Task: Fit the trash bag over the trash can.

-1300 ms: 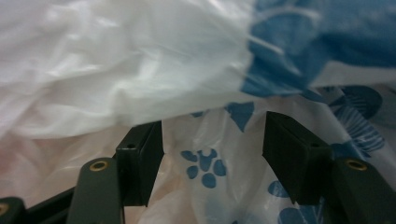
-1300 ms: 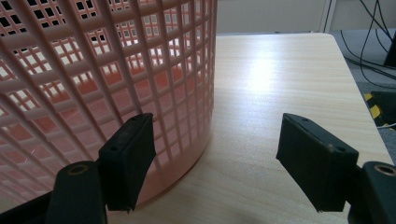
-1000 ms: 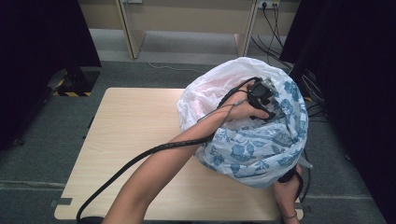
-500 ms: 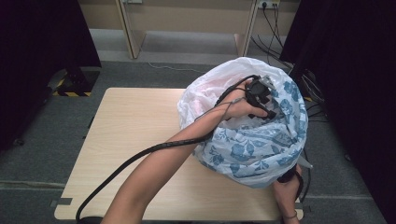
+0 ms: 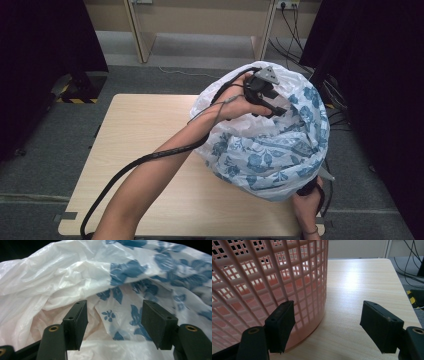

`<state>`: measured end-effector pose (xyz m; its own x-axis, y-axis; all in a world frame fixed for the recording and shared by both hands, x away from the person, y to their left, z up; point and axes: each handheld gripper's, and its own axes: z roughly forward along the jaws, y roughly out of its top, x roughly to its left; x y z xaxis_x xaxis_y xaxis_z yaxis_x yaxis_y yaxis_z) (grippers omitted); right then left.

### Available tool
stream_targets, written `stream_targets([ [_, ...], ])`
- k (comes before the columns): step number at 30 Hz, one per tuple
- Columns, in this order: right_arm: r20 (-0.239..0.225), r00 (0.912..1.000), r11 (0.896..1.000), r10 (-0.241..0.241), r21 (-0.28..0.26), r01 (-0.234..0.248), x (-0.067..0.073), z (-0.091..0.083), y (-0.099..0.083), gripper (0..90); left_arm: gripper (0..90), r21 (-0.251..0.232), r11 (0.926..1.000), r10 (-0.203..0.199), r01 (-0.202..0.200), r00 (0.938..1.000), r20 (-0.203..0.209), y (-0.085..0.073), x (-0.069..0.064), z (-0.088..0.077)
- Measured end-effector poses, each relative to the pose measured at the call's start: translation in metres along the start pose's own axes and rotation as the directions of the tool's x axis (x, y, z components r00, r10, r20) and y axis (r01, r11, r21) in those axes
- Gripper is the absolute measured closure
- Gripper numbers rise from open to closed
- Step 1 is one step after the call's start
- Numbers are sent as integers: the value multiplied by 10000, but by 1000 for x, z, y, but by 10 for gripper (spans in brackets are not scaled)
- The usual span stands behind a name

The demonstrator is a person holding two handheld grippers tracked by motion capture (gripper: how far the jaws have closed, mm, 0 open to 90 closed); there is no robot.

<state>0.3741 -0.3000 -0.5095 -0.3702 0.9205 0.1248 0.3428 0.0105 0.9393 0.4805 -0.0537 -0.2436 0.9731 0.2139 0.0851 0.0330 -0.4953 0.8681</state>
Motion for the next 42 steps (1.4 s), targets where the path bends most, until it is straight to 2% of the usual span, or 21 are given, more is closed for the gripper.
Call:
stream_targets([
  [2,6,10000,10000,-12,1,12,0,0,0,278,380,-83,10000,15,-14,9999,100,-2,0,-3],
  [3,8,10000,10000,-10,4,10,0,0,0,278,380,-147,9995,269,-265,9993,276,-6,0,-7],
  [7,37,10000,10000,-19,10,19,0,0,0,278,380,-104,9990,437,-432,9980,452,-11,-1,-7],
  [15,13,10000,10000,-3,6,3,0,0,0,278,380,299,9980,545,-566,9963,667,-24,-5,11],
  [21,8,10000,10000,0,4,0,0,0,0,278,383,654,9970,372,-418,9968,703,-32,-4,23],
  [24,18,10000,10000,-14,3,14,0,0,0,278,381,1057,9941,160,-238,9971,746,-40,-2,32],
  [29,18,10000,10000,-20,5,20,0,0,0,278,382,1228,9924,-4,-81,9976,691,-45,0,36],
  [35,22,10000,10000,-14,21,14,0,0,0,278,382,1582,9874,-35,-81,9973,730,-48,0,39],
  [40,29,10000,10000,-30,0,30,0,0,0,278,381,1514,9885,-63,-49,9973,732,-46,0,38],
  [42,23,10000,10000,-19,6,19,0,0,0,277,377,1300,9915,-107,20,9977,669,-44,1,35],
])
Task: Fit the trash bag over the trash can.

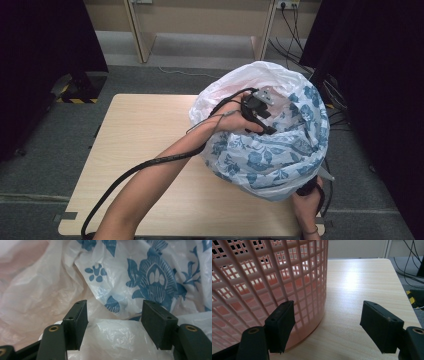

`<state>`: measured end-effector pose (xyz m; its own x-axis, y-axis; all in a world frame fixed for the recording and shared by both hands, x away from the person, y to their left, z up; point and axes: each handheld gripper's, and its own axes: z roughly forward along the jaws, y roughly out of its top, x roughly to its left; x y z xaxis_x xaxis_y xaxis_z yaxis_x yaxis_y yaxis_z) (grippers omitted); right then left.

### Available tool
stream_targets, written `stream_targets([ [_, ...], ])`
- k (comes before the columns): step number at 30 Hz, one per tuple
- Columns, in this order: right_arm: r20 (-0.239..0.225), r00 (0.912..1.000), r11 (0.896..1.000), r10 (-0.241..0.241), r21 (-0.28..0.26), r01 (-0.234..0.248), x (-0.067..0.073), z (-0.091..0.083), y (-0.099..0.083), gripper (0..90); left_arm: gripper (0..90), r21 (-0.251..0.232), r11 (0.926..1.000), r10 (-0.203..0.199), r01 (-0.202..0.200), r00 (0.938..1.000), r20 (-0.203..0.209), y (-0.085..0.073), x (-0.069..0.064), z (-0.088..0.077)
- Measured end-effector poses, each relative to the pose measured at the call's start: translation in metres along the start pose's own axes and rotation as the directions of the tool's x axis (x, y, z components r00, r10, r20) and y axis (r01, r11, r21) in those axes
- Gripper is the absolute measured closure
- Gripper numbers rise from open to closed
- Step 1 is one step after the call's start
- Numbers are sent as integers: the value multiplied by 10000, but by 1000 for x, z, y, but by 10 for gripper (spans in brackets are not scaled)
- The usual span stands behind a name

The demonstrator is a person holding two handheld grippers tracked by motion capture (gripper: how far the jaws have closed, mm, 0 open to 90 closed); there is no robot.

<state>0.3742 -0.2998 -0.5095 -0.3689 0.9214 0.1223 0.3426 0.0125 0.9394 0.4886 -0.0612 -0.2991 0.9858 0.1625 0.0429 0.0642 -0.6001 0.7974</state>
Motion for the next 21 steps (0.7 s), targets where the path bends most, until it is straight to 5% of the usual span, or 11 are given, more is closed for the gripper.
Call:
stream_targets([
  [6,-5,10000,10000,12,-1,-12,0,0,0,277,353,-609,9977,-322,311,9993,-174,4,4,-8],
  [11,2,10000,10000,1,-5,-1,0,0,0,278,346,-1426,9880,-656,592,9970,-403,12,8,-24],
  [21,15,10000,10000,7,8,-7,0,0,0,277,321,-2190,9712,-1113,941,9915,-678,20,14,-44],
])
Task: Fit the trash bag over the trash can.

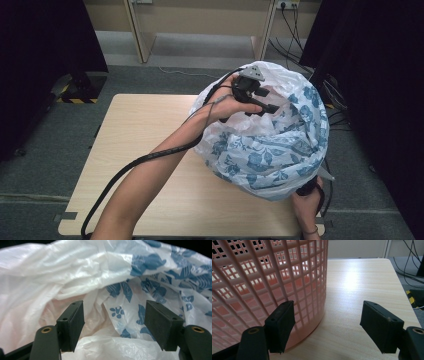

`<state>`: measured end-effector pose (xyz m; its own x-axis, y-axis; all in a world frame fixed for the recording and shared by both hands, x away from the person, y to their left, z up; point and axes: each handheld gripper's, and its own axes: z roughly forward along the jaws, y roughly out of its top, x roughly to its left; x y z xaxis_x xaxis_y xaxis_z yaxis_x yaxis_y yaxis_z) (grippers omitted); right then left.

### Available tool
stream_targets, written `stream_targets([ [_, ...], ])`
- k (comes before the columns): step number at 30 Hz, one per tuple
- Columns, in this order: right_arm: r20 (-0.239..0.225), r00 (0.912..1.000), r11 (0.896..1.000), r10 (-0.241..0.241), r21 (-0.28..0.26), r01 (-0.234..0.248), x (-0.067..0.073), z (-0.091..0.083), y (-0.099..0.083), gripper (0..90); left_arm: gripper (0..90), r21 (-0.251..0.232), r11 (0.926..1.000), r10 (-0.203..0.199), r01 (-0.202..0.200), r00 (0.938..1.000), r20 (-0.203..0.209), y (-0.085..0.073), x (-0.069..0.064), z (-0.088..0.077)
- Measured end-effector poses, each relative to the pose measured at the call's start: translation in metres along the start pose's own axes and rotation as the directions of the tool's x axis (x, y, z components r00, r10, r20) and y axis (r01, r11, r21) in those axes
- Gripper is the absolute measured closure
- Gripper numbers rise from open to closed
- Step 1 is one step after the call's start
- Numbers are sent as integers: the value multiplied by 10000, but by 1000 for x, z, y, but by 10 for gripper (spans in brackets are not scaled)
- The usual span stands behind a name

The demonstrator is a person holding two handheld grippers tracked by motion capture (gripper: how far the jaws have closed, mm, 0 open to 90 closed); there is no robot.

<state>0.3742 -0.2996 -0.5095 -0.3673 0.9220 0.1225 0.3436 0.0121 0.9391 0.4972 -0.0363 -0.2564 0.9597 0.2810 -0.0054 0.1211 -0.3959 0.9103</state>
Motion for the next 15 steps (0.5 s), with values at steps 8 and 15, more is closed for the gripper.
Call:
stream_targets([
  [8,-6,10000,10000,9,5,-9,0,0,0,277,316,-275,9993,238,-250,9988,-438,9,0,-18],
  [15,9,10000,10000,-4,-3,4,0,0,0,277,316,-675,9968,369,-423,9962,-793,19,0,-43],
])
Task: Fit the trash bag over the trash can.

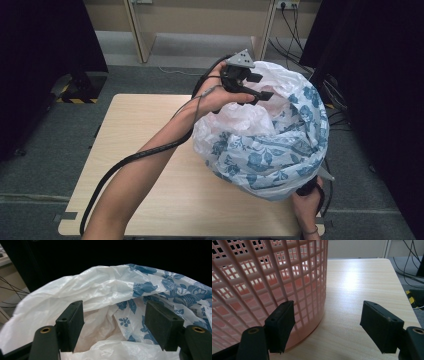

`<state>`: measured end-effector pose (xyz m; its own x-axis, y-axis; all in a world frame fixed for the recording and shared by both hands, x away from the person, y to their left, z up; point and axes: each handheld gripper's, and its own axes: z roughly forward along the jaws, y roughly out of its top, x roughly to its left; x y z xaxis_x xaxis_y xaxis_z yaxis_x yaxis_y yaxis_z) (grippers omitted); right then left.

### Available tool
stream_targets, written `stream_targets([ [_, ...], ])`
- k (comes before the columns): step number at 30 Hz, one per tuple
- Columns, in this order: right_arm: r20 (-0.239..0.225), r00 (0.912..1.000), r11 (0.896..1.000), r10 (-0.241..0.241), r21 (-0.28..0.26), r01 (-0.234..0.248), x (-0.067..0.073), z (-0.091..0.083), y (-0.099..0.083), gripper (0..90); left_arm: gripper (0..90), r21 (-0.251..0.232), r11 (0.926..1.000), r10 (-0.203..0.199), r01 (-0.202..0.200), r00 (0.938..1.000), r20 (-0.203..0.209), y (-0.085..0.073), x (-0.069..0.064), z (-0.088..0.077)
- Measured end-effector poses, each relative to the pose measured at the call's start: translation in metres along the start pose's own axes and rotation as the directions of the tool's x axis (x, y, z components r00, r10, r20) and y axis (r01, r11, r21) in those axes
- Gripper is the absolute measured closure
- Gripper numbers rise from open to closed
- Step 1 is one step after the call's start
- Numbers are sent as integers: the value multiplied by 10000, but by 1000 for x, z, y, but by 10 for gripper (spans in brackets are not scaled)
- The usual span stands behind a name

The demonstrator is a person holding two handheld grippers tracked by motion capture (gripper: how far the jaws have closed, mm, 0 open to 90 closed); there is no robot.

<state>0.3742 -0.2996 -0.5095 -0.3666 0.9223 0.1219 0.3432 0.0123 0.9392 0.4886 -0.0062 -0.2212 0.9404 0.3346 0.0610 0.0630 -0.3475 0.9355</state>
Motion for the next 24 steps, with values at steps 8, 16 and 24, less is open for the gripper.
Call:
stream_targets([
  [8,3,10000,10000,11,10,-11,0,0,0,277,317,-98,9999,37,-40,9995,-298,-3,5,-19],
  [16,23,10000,10000,-9,-18,9,0,0,0,276,316,-490,9985,-262,232,9978,-614,-18,14,-46],
  [24,42,10000,10000,-4,2,4,0,0,0,276,316,-744,9969,-327,235,9917,-1247,-37,22,-78],
])
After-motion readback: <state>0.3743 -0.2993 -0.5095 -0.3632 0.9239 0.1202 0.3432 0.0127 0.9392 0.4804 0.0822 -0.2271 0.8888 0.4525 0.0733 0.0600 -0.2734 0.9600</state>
